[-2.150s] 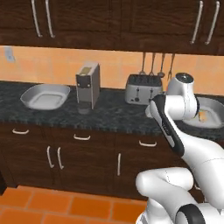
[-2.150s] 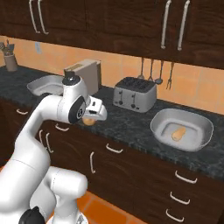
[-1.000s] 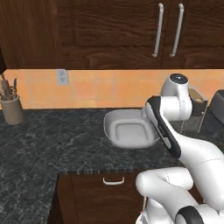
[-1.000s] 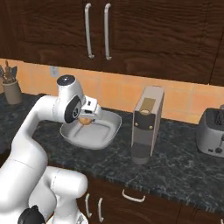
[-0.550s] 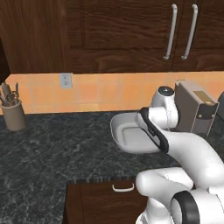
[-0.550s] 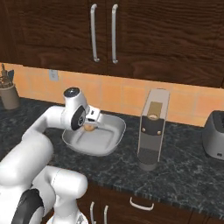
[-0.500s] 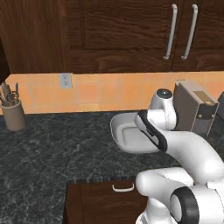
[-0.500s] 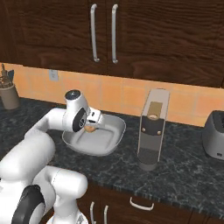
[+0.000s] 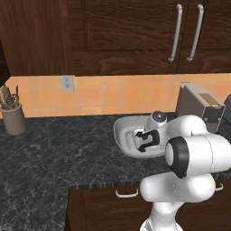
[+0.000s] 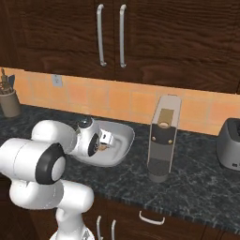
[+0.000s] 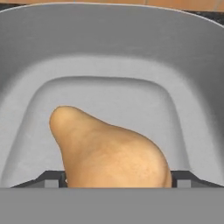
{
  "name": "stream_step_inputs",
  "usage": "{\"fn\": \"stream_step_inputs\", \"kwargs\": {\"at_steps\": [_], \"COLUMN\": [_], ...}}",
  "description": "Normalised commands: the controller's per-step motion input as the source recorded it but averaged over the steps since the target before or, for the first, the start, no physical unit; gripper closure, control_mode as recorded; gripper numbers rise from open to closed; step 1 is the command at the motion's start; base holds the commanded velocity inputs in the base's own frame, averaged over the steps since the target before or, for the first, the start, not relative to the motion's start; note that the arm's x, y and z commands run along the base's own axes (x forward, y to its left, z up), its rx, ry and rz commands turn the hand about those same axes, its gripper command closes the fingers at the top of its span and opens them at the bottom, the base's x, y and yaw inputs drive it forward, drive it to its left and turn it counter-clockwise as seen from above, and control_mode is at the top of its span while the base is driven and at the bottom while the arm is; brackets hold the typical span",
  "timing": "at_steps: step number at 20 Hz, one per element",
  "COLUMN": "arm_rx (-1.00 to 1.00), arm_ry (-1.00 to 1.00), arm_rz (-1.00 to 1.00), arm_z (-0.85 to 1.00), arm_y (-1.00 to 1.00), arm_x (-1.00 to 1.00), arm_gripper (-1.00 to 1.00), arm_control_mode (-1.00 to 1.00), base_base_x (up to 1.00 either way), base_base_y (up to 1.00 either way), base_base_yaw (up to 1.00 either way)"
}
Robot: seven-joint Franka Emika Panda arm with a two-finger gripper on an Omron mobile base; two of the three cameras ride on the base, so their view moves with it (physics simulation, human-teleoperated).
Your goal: Place one squash and one chicken drumstick in each tupperware on the nearby counter, to pack two identical lunches.
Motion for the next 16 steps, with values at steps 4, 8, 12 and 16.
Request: {"fn": "stream_step_inputs", "kwargs": {"at_steps": [4, 8, 12, 16], "arm_rx": [0.03, 0.0, 0.0, 0.0], "arm_ry": [0.16, 0.12, 0.04, 0.0], "arm_rz": [-0.05, -0.08, -0.04, 0.0], "arm_z": [0.79, 1.0, 0.99, 0.56], "arm_y": [0.0, 0.0, 0.08, 0.16], "arm_x": [0.07, -0.02, -0.56, -1.0], "arm_gripper": [-1.0, -1.0, -1.0, -1.0], "arm_control_mode": [-1.0, -1.0, -1.0, -1.0], "base_base_x": [0.0, 0.0, 0.0, 0.0], "base_base_y": [0.0, 0.0, 0.0, 0.0], "base_base_yaw": [0.0, 0.0, 0.0, 0.0]}}
